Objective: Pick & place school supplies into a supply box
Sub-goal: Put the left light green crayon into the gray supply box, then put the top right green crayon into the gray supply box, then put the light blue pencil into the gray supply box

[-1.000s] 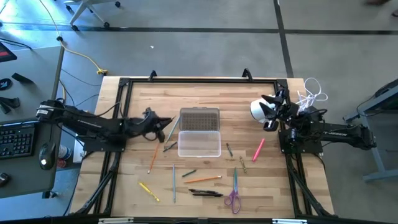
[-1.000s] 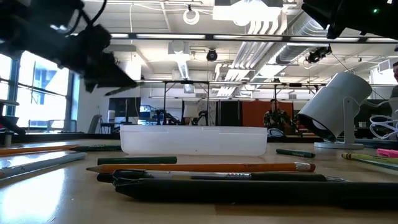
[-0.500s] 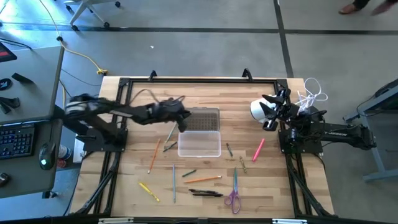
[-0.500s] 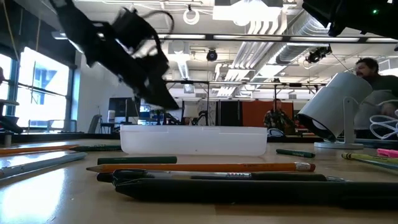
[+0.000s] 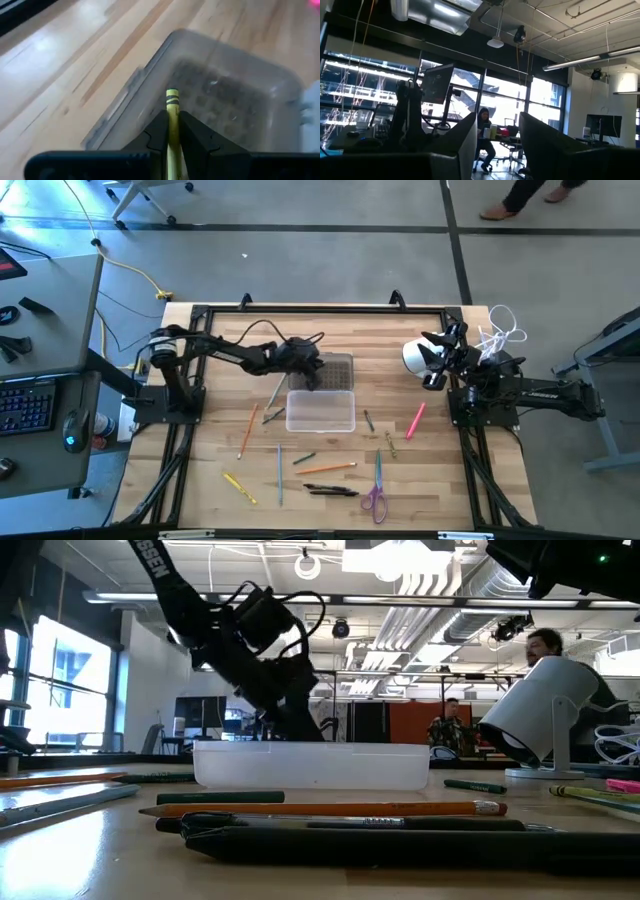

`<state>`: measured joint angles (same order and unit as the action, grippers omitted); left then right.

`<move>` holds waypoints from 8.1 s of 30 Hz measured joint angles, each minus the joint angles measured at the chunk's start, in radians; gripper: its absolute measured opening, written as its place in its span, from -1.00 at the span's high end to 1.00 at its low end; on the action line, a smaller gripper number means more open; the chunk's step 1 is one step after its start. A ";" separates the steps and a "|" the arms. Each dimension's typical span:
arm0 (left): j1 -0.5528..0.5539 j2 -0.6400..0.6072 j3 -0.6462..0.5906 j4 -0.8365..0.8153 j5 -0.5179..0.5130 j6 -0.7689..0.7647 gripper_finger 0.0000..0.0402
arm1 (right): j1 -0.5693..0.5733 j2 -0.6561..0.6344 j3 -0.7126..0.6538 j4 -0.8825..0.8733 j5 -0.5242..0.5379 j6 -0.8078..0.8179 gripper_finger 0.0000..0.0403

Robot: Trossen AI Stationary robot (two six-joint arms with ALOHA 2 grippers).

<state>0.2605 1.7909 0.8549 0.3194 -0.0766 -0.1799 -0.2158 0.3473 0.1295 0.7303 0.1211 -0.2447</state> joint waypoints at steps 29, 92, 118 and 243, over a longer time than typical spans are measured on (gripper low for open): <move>-0.228 -0.040 0.052 -0.255 0.055 0.236 0.51 | 0.000 0.000 0.000 -0.026 -0.005 0.109 0.34; -0.012 -0.754 -0.335 -0.835 -0.035 -0.299 0.46 | 0.073 0.914 0.640 -0.486 0.071 0.246 0.34; -0.022 -0.488 -0.335 -0.686 0.221 -0.464 0.34 | 0.070 0.914 0.640 -0.454 0.067 0.195 0.34; -0.026 -0.490 -0.334 -0.378 0.116 -0.481 0.33 | 0.321 1.412 0.675 -0.417 -0.063 0.583 0.43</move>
<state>0.2348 1.3010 0.5205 -0.0585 0.0393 -0.6612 0.1048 1.7589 0.8043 0.3133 0.0586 0.3384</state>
